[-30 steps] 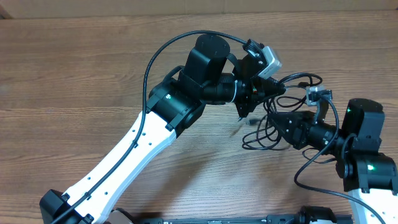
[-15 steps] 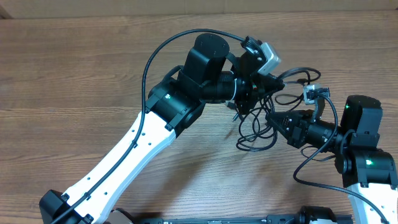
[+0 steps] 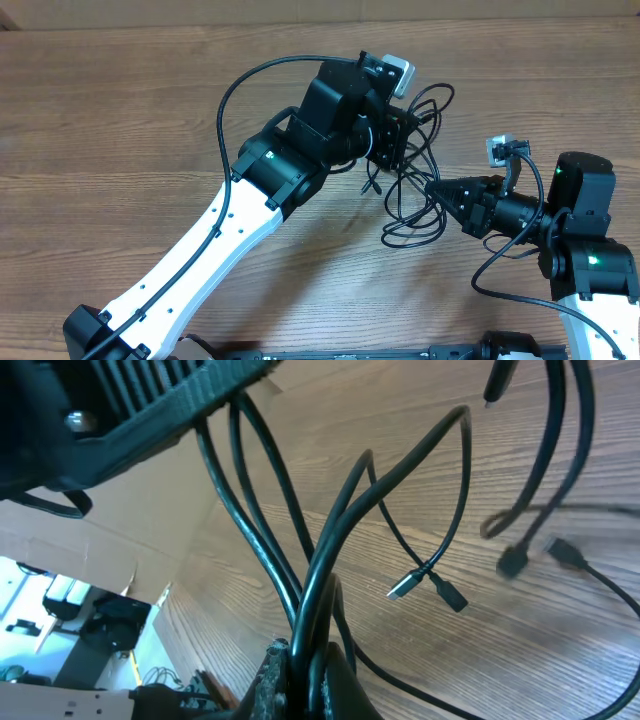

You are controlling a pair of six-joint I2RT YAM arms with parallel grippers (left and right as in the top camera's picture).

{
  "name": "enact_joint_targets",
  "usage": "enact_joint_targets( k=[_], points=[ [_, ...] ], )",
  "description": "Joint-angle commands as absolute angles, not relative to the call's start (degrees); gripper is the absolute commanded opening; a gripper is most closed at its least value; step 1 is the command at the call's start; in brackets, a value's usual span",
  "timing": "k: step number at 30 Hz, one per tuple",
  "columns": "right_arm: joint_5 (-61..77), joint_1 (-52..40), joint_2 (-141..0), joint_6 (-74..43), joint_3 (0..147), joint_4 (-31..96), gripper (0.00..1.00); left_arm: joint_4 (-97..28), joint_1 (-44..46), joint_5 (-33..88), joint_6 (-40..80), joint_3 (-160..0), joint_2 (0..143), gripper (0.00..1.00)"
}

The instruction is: Untangle cables

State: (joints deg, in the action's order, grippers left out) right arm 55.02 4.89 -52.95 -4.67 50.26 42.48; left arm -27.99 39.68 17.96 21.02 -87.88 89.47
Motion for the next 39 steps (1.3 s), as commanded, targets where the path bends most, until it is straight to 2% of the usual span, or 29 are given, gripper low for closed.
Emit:
enact_joint_targets(
  k=[1,11,18,23,27,35,39],
  points=[
    [56.7,5.3,-52.8,-4.4,51.8,41.8,0.04,-29.5,39.8,14.1,22.8,-89.2,88.0,0.04],
    [56.7,5.3,-52.8,-4.5,51.8,41.1,0.04,-40.8,39.7,0.2,29.4,-89.2,88.0,0.04],
    [56.7,5.3,-52.8,-6.1,51.8,39.6,0.04,-42.4,39.8,-0.3,30.5,-89.2,88.0,0.04],
    [56.7,5.3,-52.8,-12.7,51.8,36.6,0.04,-42.2,39.8,5.3,31.1,-89.2,88.0,0.04],
    [56.5,5.3,-52.8,-13.7,51.8,36.0,0.04,-41.4,39.9,11.3,29.4,-89.2,88.0,0.04],
    [56.5,5.3,-52.8,-15.2,51.8,33.2,0.04,-37.7,39.9,30.2,13.2,-89.2,88.0,0.04],
    [56.5,5.3,-52.8,-15.2,51.8,33.2,0.04,-37.6,40.7,33.0,9.2,-89.2,88.0,0.04]
  ],
)
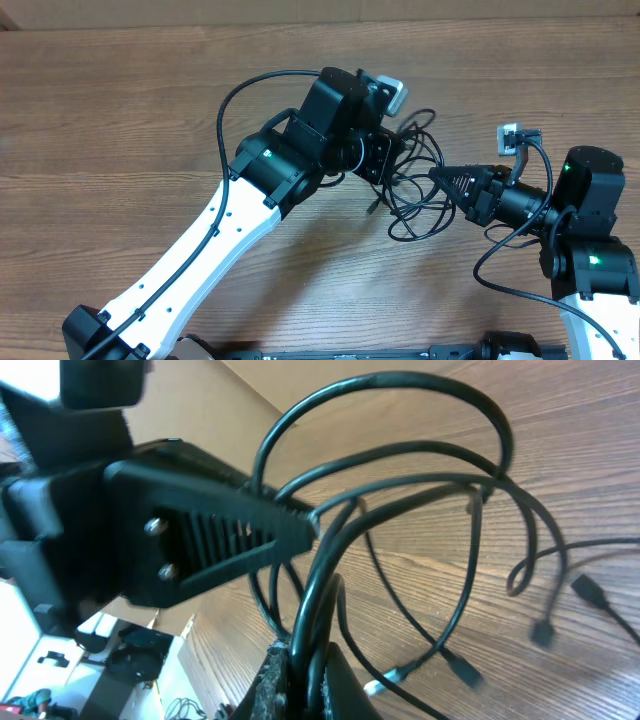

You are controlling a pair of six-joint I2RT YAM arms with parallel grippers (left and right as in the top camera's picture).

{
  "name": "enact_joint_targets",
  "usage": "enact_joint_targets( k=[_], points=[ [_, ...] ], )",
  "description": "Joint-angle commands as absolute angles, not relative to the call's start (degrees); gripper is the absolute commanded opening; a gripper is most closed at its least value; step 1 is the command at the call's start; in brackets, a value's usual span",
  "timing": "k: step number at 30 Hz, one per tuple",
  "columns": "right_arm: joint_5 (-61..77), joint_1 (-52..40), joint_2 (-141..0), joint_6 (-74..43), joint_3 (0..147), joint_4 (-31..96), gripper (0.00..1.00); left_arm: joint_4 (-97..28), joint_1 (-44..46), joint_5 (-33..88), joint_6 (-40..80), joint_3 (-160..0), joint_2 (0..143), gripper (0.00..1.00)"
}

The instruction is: Untangle cables

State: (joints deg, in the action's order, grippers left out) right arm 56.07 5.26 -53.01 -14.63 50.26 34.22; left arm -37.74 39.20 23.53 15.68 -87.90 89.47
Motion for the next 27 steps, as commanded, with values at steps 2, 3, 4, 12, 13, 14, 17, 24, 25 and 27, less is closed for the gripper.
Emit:
enact_joint_targets(
  k=[2,3,4,12,13,14,17,24,25,27],
  points=[
    [56.5,5.3,-52.8,-15.2,51.8,33.2,0.04,-37.4,41.3,32.8,8.6,-89.2,88.0,0.05],
    [56.5,5.3,-52.8,-15.2,51.8,33.2,0.04,-37.4,41.6,32.9,8.2,-89.2,88.0,0.04],
    [56.5,5.3,-52.8,-15.2,51.8,33.2,0.04,-37.3,41.9,32.9,7.5,-89.2,88.0,0.04],
    [56.5,5.3,-52.8,-15.2,51.8,32.4,0.04,-36.9,43.1,32.9,6.0,-89.2,88.0,0.04],
    [56.5,5.3,-52.8,-15.2,51.8,32.4,0.04,-36.8,43.1,32.9,6.0,-89.2,88.0,0.04],
    [56.5,5.3,-52.8,-15.2,51.8,32.4,0.04,-36.6,43.1,32.9,5.9,-89.2,88.0,0.04],
    [56.5,5.3,-52.8,-15.2,51.8,32.4,0.04,-36.3,43.1,32.9,6.0,-89.2,88.0,0.04],
    [56.7,5.3,-52.8,-15.2,51.8,32.4,0.09,-35.9,43.2,33.2,6.0,-89.2,88.0,0.04],
    [56.7,5.3,-52.8,-15.2,51.8,32.4,0.09,-35.7,43.2,33.7,5.9,-89.2,88.0,0.04],
    [56.7,5.3,-52.9,-15.2,51.8,32.4,0.05,-35.0,43.2,35.1,5.7,-89.2,88.0,0.04]
  ],
)
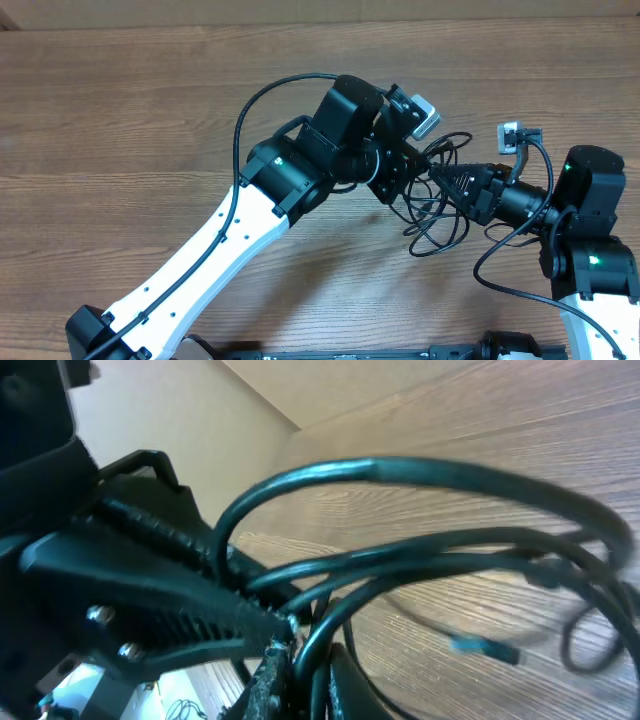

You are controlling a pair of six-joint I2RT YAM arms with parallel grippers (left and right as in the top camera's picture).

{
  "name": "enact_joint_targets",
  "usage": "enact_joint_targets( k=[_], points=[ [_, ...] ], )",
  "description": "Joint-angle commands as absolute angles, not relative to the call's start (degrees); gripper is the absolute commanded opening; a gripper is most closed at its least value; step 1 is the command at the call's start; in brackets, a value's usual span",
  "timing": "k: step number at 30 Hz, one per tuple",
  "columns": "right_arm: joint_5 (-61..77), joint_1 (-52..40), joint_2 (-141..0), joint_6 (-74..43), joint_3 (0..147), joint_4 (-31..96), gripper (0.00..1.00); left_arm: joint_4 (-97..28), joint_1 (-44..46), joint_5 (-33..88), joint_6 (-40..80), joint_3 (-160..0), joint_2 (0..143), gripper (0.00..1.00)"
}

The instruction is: Untangle cables

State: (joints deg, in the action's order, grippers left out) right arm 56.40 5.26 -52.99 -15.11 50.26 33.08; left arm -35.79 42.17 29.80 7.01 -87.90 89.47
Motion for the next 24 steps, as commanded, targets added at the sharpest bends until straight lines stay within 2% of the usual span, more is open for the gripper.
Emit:
enact_joint_targets(
  k=[1,14,18,24],
  points=[
    [56.7,5.3,-52.9,-15.2,51.8,32.5,0.04,-34.5,43.2,35.9,5.2,-89.2,88.0,0.04],
    [56.6,5.3,-52.9,-15.2,51.8,34.5,0.04,-32.9,42.9,33.5,5.5,-89.2,88.0,0.04],
    [55.9,5.3,-52.9,-15.0,51.8,35.5,0.04,-35.2,42.1,26.6,10.2,-89.2,88.0,0.04],
    [41.2,5.3,-52.9,-15.0,51.8,41.5,0.04,-40.1,39.2,21.8,16.8,-89.2,88.0,0.04]
  ],
)
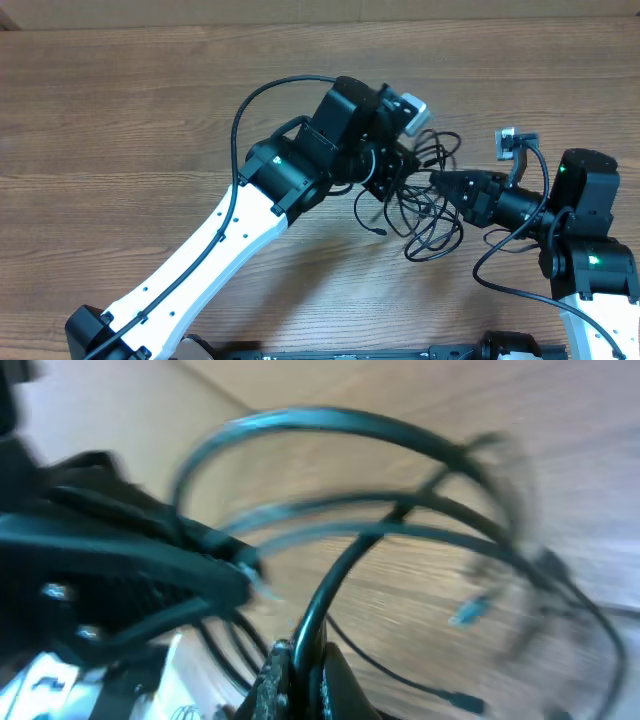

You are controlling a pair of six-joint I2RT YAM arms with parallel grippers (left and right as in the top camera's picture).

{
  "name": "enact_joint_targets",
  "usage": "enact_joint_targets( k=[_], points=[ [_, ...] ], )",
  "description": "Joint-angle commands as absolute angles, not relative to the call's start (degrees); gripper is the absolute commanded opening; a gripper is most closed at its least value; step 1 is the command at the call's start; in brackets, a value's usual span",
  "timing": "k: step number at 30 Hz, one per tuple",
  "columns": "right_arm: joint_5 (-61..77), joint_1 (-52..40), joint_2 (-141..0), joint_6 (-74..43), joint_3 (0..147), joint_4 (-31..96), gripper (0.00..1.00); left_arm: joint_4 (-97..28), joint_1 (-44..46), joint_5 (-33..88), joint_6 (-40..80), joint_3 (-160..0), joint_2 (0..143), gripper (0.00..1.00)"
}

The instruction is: Untangle cables

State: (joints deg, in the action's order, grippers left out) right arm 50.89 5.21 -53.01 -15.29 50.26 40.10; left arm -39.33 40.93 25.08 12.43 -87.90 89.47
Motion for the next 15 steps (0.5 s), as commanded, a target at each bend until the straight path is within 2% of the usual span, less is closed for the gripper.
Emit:
enact_joint_targets(
  k=[1,7,15],
  points=[
    [37.6,5.3,-52.9,-15.0,51.8,42.9,0.04,-40.4,38.6,21.9,17.1,-89.2,88.0,0.04],
    [21.4,5.3,-52.8,-16.3,51.8,48.4,0.04,-41.6,35.3,21.8,17.6,-89.2,88.0,0.04],
    [13.7,5.3,-52.9,-18.1,51.8,50.3,0.04,-45.2,31.9,12.4,20.3,-89.2,88.0,0.04]
  ],
)
